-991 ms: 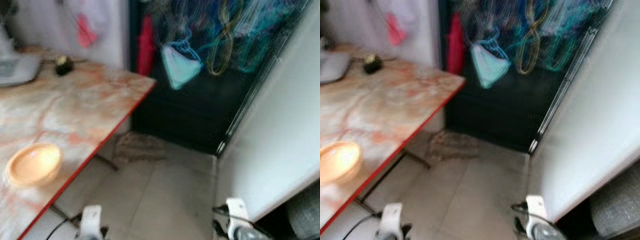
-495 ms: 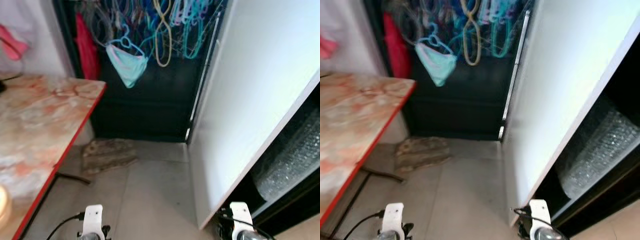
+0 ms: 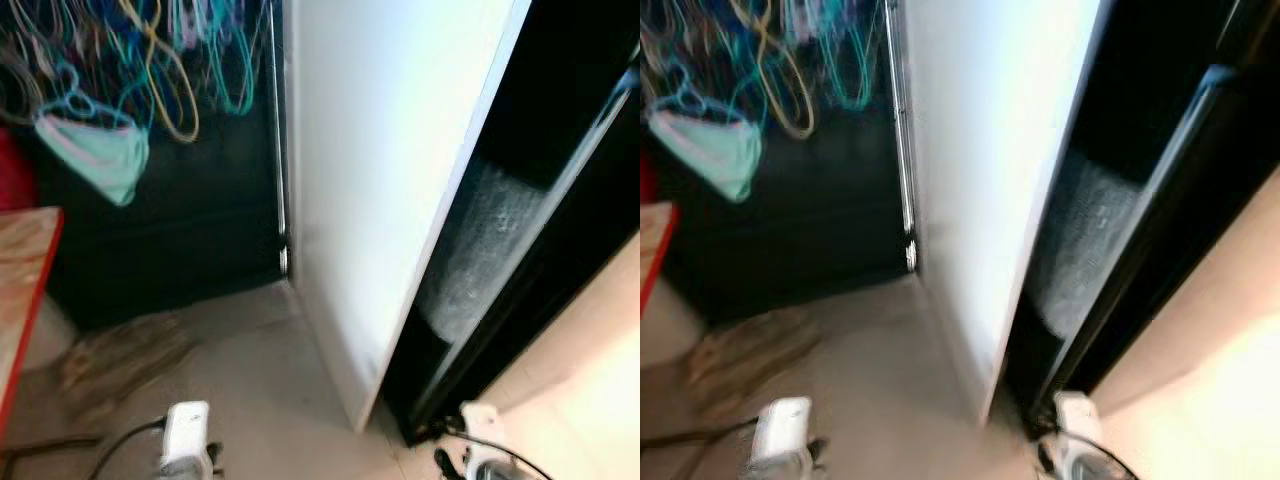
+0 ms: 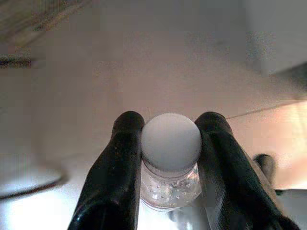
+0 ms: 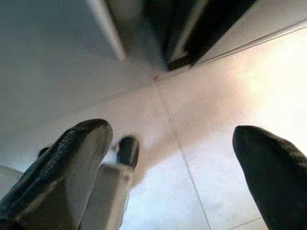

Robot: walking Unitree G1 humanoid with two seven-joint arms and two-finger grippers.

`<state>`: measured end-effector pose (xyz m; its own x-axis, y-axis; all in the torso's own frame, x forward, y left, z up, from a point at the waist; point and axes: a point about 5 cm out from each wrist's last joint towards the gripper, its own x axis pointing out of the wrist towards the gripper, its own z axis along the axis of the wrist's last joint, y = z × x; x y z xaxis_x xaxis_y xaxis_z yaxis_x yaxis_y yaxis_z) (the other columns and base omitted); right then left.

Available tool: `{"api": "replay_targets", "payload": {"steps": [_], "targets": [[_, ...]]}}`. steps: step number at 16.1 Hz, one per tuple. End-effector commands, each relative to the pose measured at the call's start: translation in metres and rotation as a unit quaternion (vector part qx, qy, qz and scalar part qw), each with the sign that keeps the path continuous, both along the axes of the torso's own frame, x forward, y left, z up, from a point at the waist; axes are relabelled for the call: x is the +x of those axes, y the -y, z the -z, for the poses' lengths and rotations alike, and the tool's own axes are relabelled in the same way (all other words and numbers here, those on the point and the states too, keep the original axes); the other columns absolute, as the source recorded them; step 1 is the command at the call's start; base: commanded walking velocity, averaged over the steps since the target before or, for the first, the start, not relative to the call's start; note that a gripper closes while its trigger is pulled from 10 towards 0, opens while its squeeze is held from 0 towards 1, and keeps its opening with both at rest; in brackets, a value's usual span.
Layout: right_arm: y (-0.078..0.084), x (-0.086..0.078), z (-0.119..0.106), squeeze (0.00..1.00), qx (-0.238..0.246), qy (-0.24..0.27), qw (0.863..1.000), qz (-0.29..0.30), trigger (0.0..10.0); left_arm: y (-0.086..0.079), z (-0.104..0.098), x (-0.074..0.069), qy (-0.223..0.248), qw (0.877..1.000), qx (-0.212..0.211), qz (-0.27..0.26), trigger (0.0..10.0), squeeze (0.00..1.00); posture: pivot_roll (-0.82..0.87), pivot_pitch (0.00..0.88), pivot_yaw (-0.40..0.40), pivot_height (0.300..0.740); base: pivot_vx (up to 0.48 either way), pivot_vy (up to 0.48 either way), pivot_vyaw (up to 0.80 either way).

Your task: Restocking fridge

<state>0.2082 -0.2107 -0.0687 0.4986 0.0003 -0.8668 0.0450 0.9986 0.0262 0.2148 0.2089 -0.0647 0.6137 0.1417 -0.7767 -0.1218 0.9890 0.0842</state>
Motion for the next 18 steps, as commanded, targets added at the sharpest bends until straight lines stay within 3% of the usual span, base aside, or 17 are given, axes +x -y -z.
{"api": "replay_targets", "payload": {"steps": [1, 18], "targets": [[-0.0054, -0.0001, 0.0011, 0.00, 0.008, 0.000, 1.000, 0.002, 10.0, -0.0081, 0.0047, -0.0107, -0.020, 1.000, 0.013, 0.001, 10.0, 0.00, 0.15, 0.000, -0.035, 0.740, 0.000, 0.000, -0.78], [-0.0047, -0.0005, 0.0012, 0.00, 0.008, -0.001, 1.000, 0.006, 10.0, -0.0075, 0.0039, -0.0094, -0.015, 1.000, 0.018, 0.009, 10.0, 0.00, 0.16, 0.000, -0.033, 0.740, 0.000, 0.000, -0.78]]}}
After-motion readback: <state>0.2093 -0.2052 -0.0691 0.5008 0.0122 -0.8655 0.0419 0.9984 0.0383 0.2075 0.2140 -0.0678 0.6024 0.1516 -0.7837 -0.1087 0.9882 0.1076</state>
